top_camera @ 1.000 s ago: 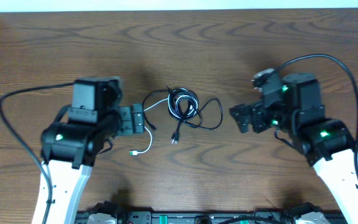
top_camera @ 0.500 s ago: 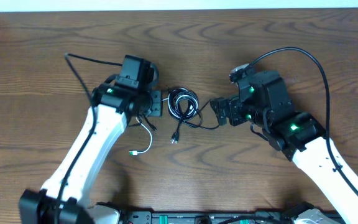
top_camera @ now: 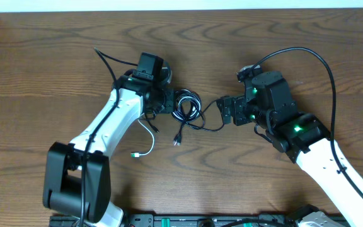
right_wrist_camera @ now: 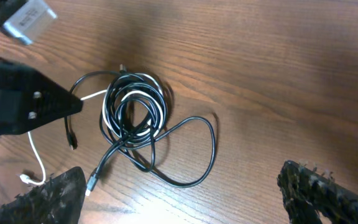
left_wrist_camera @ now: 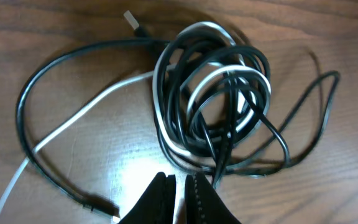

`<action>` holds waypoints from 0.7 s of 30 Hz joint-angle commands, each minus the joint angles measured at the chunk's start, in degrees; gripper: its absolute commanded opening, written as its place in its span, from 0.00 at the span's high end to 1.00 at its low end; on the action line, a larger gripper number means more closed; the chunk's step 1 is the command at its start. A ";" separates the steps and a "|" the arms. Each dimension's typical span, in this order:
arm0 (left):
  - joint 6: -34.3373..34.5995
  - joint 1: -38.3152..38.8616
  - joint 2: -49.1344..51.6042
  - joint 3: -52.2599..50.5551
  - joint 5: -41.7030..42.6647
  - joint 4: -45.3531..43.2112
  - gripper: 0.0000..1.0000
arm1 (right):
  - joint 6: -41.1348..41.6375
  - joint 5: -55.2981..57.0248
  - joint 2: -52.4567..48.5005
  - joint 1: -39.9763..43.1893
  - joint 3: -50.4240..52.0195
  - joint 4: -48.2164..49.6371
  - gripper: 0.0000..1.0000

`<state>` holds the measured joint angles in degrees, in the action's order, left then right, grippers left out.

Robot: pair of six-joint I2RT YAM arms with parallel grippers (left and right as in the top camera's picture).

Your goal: Untangle cables

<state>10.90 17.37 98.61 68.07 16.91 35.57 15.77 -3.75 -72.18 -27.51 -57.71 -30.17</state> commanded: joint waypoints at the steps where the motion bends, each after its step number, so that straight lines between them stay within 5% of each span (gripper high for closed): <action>1: 0.33 0.13 1.79 0.79 1.11 -1.77 0.87 | 1.42 0.81 -0.09 -0.35 -1.05 -0.07 0.05; 6: 0.31 0.13 3.58 0.79 1.05 -4.74 0.83 | 1.60 0.81 -0.09 -0.35 -1.05 -0.07 0.04; 8: 0.31 0.13 4.15 0.79 0.04 -5.29 0.74 | 1.60 0.81 -0.09 -0.35 -1.05 -0.04 0.04; 21: 0.31 0.13 8.00 0.72 -1.51 -7.89 0.72 | 1.60 0.81 -0.09 -0.35 -1.05 0.00 0.04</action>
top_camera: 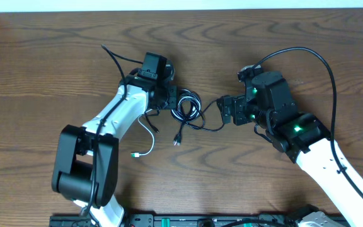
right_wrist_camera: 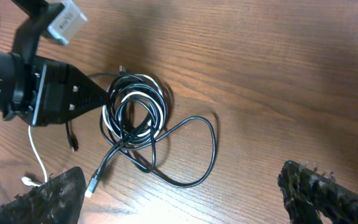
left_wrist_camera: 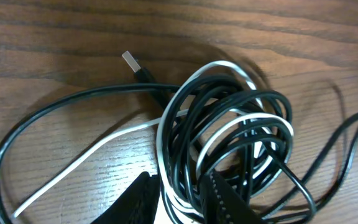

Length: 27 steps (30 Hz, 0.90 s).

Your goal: Untangle cables

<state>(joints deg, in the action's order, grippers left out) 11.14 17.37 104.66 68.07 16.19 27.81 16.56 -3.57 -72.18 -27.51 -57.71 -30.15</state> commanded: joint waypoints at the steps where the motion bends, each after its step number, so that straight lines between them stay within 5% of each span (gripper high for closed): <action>1: 0.07 0.13 2.54 0.72 -0.81 -0.13 0.72 | 0.81 0.63 -0.09 -0.35 -1.05 0.02 0.04; 14: 0.09 0.13 3.98 0.68 -0.31 -0.31 0.74 | 0.81 0.63 -0.09 -0.35 -1.05 0.70 0.04; 18: 0.09 0.13 3.98 0.68 -0.11 -0.24 0.92 | 0.79 0.63 -0.09 -0.35 -1.05 0.70 0.04; 27: -0.09 0.00 1.55 1.44 2.95 2.56 0.92 | 0.74 0.61 -0.11 -0.35 -1.05 0.70 0.01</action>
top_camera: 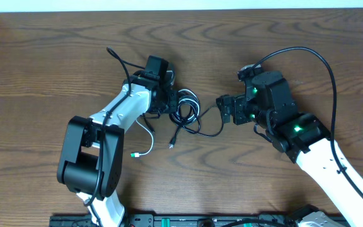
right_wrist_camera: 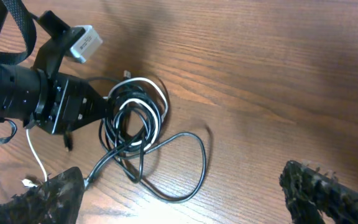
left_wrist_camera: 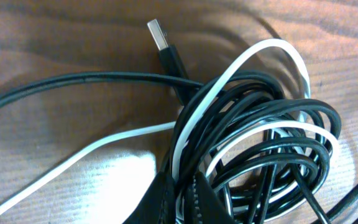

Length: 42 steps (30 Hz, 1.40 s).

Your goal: Untangle cables

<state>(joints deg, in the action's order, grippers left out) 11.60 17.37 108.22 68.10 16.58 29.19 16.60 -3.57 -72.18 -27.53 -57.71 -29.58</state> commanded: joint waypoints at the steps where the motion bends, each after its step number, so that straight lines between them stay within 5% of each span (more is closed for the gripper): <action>1: -0.66 -0.04 -3.28 1.70 4.33 1.27 0.93 | 0.48 0.24 -0.15 -0.33 -1.05 0.20 0.01; 14: -0.13 -0.02 -22.91 2.54 14.47 2.49 0.93 | -4.50 -11.45 -3.52 -0.33 -1.05 5.70 0.05; 16: -0.13 -0.02 -24.06 2.54 17.49 2.45 0.93 | -4.46 -11.82 -5.14 -0.33 -1.05 7.61 0.14; 18: -0.13 -0.02 -24.55 2.54 20.20 2.60 0.93 | -4.39 -11.82 -6.47 -0.33 -1.05 9.57 0.37; 19: -0.13 -0.04 -24.57 2.54 21.75 2.62 0.93 | -4.09 -11.82 -7.13 -0.33 -1.05 10.78 0.40; 27: -0.04 -0.02 -24.55 2.54 30.84 2.47 0.93 | -2.89 -12.70 -11.32 -0.33 -1.05 17.55 0.39; 35: 1.64 -0.04 -24.55 2.54 32.76 0.50 0.93 | -2.86 -14.93 -12.07 -0.33 -1.03 16.85 0.67; 42: 2.03 -0.04 -24.55 2.54 33.29 -1.33 0.93 | -2.93 -21.11 -12.04 -0.33 -1.03 15.63 0.51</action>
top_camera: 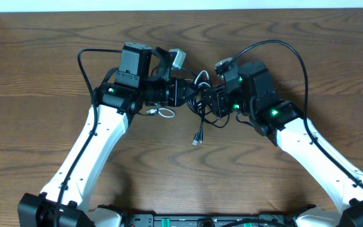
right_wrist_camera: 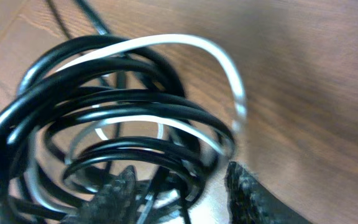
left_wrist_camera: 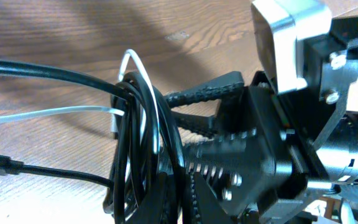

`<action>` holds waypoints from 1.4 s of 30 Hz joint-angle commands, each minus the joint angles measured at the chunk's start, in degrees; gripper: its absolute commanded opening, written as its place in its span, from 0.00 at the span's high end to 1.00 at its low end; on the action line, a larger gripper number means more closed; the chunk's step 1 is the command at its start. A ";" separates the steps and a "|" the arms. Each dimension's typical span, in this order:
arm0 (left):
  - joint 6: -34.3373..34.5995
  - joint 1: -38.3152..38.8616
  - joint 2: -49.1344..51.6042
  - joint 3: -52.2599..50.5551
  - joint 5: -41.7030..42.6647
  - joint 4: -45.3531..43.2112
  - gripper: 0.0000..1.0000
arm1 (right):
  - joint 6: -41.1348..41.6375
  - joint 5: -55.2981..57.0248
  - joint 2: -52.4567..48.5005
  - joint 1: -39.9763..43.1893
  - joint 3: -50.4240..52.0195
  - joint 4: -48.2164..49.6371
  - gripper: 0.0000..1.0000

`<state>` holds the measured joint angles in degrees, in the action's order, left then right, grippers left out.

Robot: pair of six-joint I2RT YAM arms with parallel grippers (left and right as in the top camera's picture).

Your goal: Untangle cables

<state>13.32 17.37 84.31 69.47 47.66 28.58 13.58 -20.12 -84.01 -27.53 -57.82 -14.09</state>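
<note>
The tangled bundle of black and white cables (top_camera: 200, 94) hangs lifted between both grippers above the wooden table (top_camera: 43, 50). My left gripper (top_camera: 191, 93) is shut on the coil (left_wrist_camera: 138, 130), its fingertips (left_wrist_camera: 166, 193) pinching black strands. My right gripper (top_camera: 209, 102) faces it from the right and stands open, with strands of the coil (right_wrist_camera: 135, 118) lying between its fingers (right_wrist_camera: 247, 190). A black tail with a plug (top_camera: 197, 140) trails down onto the table. A white loop (top_camera: 162, 112) hangs under the left wrist.
In the left wrist view the right gripper's body (left_wrist_camera: 278, 143) fills the right half, very close. The arms' own black supply cables (top_camera: 276, 47) arch above the wrists. Bare wood lies all round the bundle.
The left gripper has moved up and to the right with the bundle, which was on the table and now hangs off it. The right gripper has moved left onto the coil, fingers narrower.
The bundle lay on the table with the left gripper beside it, almost shut, and the right gripper wide open well to the right. The left fingers then straddled the coil's edge, then pinched it. Now the coil is raised and the right gripper straddles it.
</note>
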 commanded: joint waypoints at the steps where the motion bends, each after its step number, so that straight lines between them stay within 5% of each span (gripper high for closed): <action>1: 0.31 -0.04 -0.63 1.16 1.79 -0.74 0.93 | 0.09 -5.18 -0.24 -0.33 -0.94 0.17 0.47; 4: 0.55 -0.02 -0.63 1.16 1.27 -0.63 0.92 | -0.35 -2.82 -0.24 -0.28 -0.92 0.17 0.52; 8: 0.98 -0.04 -0.63 1.16 2.16 -0.66 0.93 | 0.20 2.82 -0.24 -0.26 -0.92 0.09 0.99; 16: 1.11 -0.04 -0.63 1.16 2.54 -0.59 0.93 | 2.73 8.52 -0.22 -0.13 -0.94 0.20 0.99; 25: 0.92 -0.04 -0.63 1.11 -6.95 3.04 0.93 | 6.95 11.13 3.91 3.67 -0.94 -0.24 0.99; 28: 0.92 -0.09 -0.61 1.11 -9.40 3.54 0.93 | 9.99 19.65 6.19 4.96 -0.94 -3.85 0.99; 31: 0.92 -0.09 -0.61 1.11 -18.05 6.36 0.93 | 16.68 31.01 9.53 7.63 -0.94 -8.66 0.99; 35: 0.92 -0.09 -0.33 0.44 -34.67 11.26 0.93 | 17.18 26.40 14.40 12.96 -0.94 -6.75 0.99; 38: -0.94 -0.09 -0.31 -0.09 -29.38 11.10 0.93 | 16.68 18.03 15.21 14.25 -0.94 -5.62 0.96; 41: -4.59 0.04 -0.31 -0.09 -15.52 8.63 0.93 | 11.58 7.04 13.97 13.46 -0.94 -4.11 0.80; 42: -5.29 0.09 -0.31 -0.09 -10.51 7.50 0.93 | 10.05 4.33 13.38 13.03 -0.94 -4.00 0.68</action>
<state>12.19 17.26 84.31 69.45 22.92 38.46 28.01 -2.50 -69.04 -13.45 -58.04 -18.37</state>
